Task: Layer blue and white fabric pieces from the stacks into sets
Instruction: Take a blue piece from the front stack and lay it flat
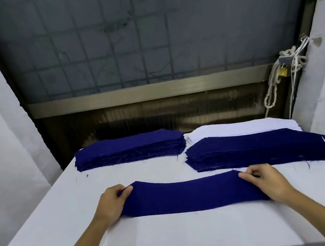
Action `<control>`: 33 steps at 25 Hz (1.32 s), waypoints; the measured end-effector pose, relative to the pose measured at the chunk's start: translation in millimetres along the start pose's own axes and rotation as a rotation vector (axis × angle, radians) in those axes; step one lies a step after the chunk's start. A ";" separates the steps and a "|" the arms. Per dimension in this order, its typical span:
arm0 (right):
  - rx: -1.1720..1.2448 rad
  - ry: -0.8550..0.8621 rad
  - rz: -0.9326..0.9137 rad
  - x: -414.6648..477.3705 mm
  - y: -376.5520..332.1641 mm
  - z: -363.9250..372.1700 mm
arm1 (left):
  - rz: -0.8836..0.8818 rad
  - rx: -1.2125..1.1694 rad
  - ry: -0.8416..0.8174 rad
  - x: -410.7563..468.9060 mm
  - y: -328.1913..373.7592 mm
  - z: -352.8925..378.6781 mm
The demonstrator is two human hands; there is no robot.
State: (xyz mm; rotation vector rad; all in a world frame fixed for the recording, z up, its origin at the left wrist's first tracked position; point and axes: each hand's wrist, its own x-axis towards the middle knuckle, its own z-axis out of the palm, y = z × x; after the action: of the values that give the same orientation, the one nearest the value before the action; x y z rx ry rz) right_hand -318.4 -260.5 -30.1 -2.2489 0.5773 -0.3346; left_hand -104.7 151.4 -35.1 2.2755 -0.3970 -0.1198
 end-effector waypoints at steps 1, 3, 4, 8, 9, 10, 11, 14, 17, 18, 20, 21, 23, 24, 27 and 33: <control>-0.059 0.025 0.009 -4.6 5.5 0.7 | 0.010 0.001 0.029 -3.9 -4.4 4.8; -0.157 0.102 -0.001 -14.1 11.8 4.0 | 0.050 0.055 0.102 -10.8 -12.0 12.8; -0.175 0.140 -0.017 -18.3 13.9 5.8 | 0.070 0.078 0.128 -13.2 -14.4 15.4; -0.114 0.216 -0.047 -23.8 19.5 8.4 | 0.076 0.089 0.161 -12.3 -15.9 17.4; -0.115 0.227 -0.041 -23.4 21.1 8.5 | 0.072 0.098 0.168 -12.1 -14.9 17.7; -0.126 0.233 -0.036 -23.0 22.3 9.1 | 0.072 0.106 0.175 -12.2 -14.2 18.4; -0.137 0.236 -0.035 -22.6 23.6 10.1 | 0.075 0.114 0.180 -12.3 -13.9 19.1; -0.173 0.239 -0.041 -20.3 27.0 11.9 | 0.077 0.121 0.187 -12.4 -13.2 20.7; -0.188 0.277 -0.038 -20.9 28.2 12.3 | 0.065 0.101 0.204 -12.8 -13.0 19.4; -0.173 0.291 -0.037 -21.2 28.3 12.2 | 0.069 0.089 0.209 -13.0 -12.6 18.8; -0.157 0.296 -0.041 -21.8 28.0 11.9 | 0.075 0.059 0.217 -13.6 -12.0 18.1; -0.154 0.293 -0.041 -22.3 27.3 11.9 | 0.073 0.044 0.218 -14.9 -11.4 17.4; -0.126 0.287 -0.034 -23.0 26.0 10.6 | 0.049 0.012 0.197 -14.3 -10.0 12.0; -0.109 0.285 -0.029 -22.7 25.3 8.8 | 0.030 -0.002 0.181 -10.7 -6.9 6.7; -0.115 0.295 -0.061 -18.2 21.0 -3.8 | 0.055 0.043 0.183 11.1 16.5 -12.0; -0.243 0.291 -0.095 38.2 -10.9 -43.9 | 0.194 0.002 -0.023 74.6 129.9 6.5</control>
State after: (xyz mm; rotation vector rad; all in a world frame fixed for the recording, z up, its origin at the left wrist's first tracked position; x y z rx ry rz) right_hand -300.0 -300.6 9.4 -2.4849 0.6938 -0.6804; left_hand -67.3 41.4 59.8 2.2252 -0.6277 -0.0465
